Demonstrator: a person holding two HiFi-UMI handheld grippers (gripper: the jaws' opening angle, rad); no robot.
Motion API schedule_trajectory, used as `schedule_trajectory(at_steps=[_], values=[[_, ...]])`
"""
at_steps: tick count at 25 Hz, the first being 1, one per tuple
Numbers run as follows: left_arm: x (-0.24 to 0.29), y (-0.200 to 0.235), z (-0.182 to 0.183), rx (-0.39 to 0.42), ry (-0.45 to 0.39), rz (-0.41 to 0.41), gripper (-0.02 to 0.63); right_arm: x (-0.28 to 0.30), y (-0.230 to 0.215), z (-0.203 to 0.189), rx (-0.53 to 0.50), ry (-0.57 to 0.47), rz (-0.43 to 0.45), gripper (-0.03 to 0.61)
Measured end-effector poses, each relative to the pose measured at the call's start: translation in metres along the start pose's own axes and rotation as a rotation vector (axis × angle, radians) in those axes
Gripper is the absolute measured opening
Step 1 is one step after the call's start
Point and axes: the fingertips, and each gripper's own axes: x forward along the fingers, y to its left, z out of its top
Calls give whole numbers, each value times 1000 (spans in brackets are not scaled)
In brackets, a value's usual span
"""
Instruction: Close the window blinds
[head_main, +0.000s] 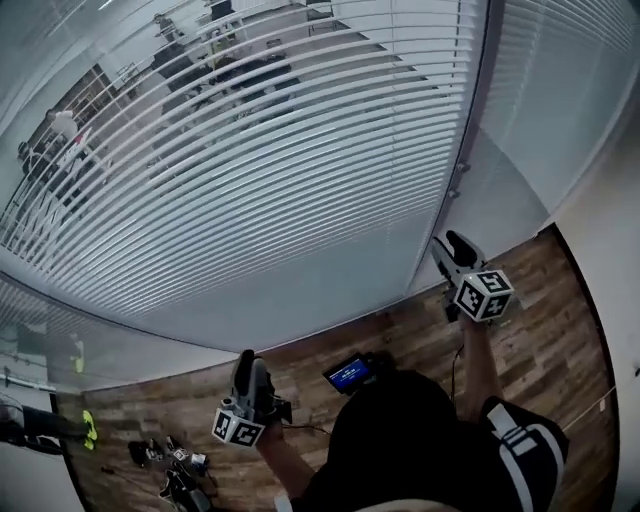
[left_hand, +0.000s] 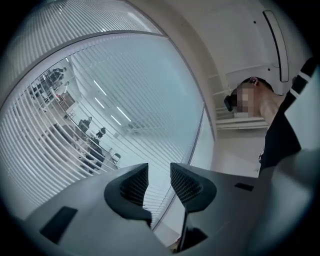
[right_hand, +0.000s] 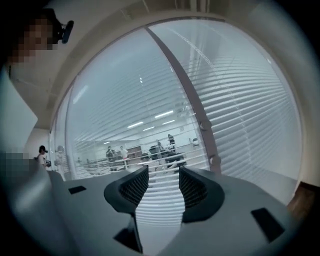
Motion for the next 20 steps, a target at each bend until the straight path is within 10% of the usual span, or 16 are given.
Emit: schedule_trajectory(at_steps=[8, 20], values=[[35, 39, -11, 30, 59, -57, 132, 6, -51, 47, -434, -101, -324, 172], [101, 86, -60, 14, 131, -266, 132, 62, -96, 38, -843, 60, -492, 172]])
